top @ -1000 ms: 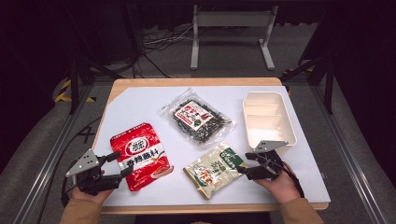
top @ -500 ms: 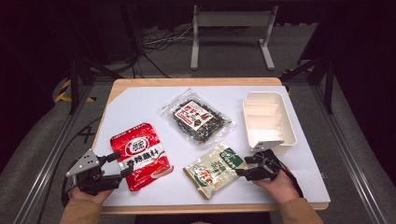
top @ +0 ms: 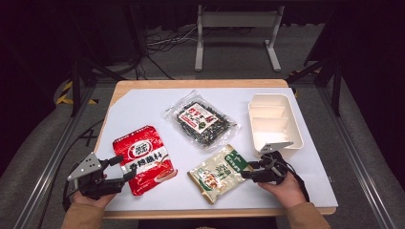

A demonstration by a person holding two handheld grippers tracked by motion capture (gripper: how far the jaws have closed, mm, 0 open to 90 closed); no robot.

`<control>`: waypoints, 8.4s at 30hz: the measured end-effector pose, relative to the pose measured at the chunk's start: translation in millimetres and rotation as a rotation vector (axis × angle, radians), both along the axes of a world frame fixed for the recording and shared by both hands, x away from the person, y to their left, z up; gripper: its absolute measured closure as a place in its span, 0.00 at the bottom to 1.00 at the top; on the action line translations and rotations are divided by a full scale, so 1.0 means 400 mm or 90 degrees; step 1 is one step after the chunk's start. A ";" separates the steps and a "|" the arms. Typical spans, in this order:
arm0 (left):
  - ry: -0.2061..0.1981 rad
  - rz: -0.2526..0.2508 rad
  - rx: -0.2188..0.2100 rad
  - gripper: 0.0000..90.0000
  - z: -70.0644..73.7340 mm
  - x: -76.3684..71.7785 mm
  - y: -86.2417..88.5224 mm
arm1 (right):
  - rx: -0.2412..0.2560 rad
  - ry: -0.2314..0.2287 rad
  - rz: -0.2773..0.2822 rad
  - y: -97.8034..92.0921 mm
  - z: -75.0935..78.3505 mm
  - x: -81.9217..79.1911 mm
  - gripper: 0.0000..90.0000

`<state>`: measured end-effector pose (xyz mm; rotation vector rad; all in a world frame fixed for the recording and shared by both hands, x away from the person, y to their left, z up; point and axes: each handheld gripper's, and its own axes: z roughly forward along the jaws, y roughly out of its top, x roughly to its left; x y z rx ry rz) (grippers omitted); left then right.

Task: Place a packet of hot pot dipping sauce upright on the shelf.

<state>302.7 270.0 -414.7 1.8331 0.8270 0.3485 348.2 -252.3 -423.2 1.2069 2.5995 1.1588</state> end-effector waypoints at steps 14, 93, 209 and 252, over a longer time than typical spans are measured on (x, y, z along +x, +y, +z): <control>-0.001 0.000 0.001 0.27 -0.001 0.001 -0.001 | -0.011 0.013 0.032 0.048 -0.007 0.003 0.60; -0.004 0.011 -0.007 0.27 0.001 0.004 0.006 | -0.028 -0.148 0.049 0.040 0.293 -0.064 1.00; 0.012 0.075 -0.002 0.27 -0.009 -0.052 0.056 | -0.254 -0.381 0.073 -0.170 0.571 0.273 1.00; 0.034 0.106 0.011 0.27 -0.024 -0.073 0.068 | -0.340 -0.374 0.091 -0.171 0.462 0.437 1.00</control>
